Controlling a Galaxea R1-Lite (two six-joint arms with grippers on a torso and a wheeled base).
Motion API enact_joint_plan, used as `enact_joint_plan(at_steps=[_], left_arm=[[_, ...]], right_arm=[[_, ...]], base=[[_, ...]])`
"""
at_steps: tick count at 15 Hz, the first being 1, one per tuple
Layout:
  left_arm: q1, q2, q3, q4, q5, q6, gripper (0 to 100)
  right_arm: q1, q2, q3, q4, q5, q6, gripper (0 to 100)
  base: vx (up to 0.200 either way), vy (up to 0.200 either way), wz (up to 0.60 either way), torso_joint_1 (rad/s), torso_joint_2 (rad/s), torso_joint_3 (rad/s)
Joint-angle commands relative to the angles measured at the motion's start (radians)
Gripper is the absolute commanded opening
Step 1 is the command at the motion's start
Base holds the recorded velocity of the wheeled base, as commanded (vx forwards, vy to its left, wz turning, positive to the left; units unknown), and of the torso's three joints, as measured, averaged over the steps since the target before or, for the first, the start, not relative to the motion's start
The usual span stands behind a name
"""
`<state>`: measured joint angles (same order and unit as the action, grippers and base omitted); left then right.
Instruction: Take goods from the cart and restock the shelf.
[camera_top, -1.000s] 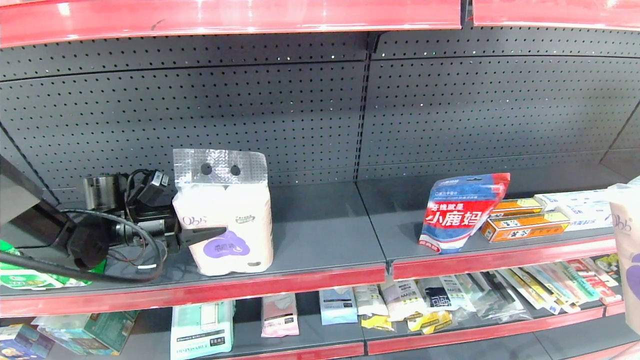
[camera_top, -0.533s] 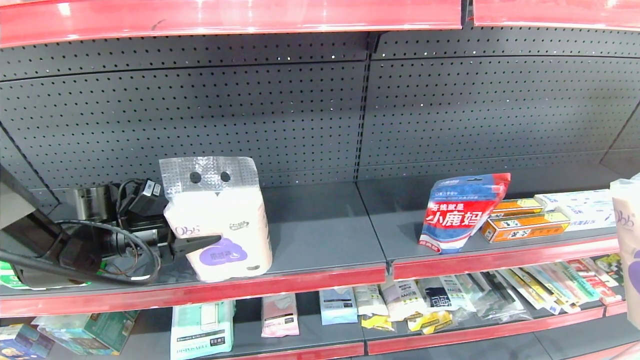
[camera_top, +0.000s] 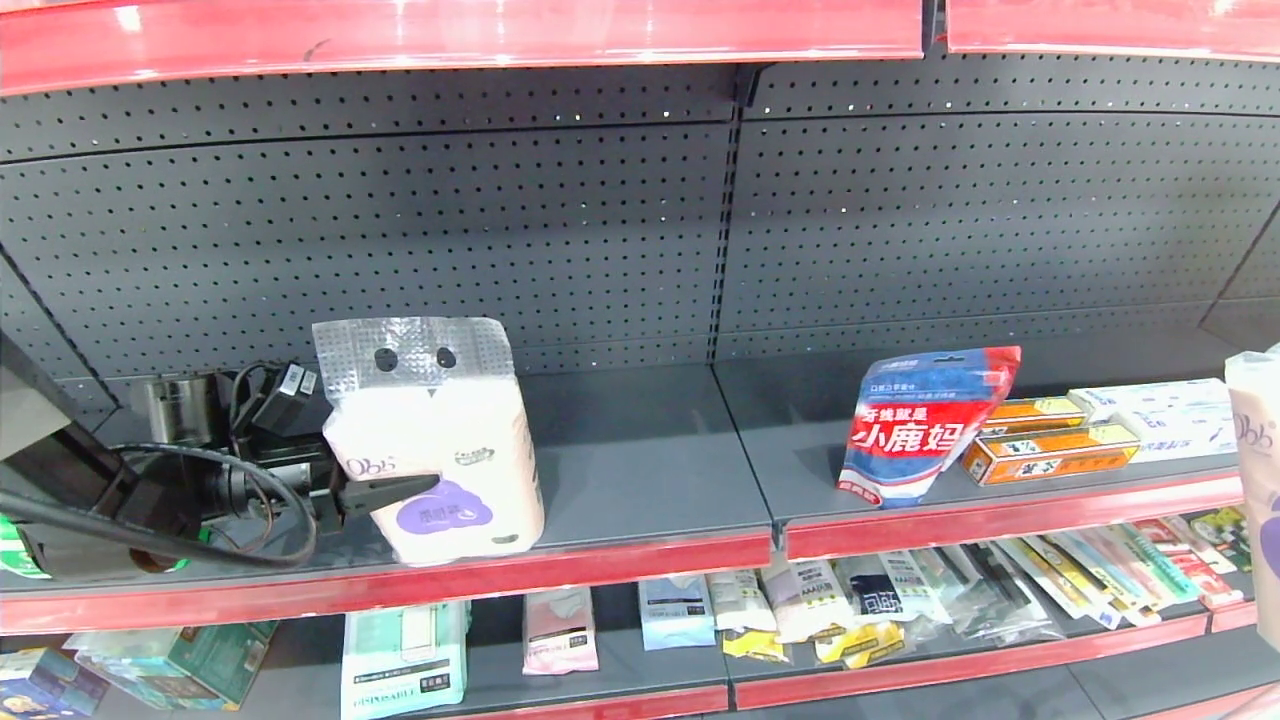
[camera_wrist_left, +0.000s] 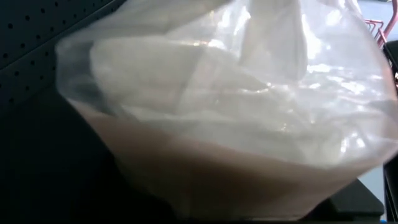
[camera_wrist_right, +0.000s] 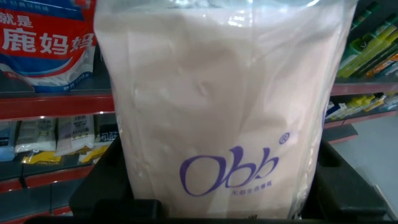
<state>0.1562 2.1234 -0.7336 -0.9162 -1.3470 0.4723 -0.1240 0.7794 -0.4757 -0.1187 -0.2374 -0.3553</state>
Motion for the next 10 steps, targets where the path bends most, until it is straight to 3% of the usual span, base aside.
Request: enact_joint_plan(at_steps=[1,10], left_arm=[[0.000,0.004,0.000,0.002,-0.001,-0.001,0],[-0.012,0.012,0.000,0.002,-0.015,0.005,0]], right_arm=[[0.000,0.001,0.000,-0.001,0.000,-0.001,0],[0.000,0.000,-0.006,-0.001,-0.002,-0.001,0]], base=[[0.000,0.000,0.00,0.000,0.00,0.000],[0.000,0.000,0.00,0.000,0.00,0.000]])
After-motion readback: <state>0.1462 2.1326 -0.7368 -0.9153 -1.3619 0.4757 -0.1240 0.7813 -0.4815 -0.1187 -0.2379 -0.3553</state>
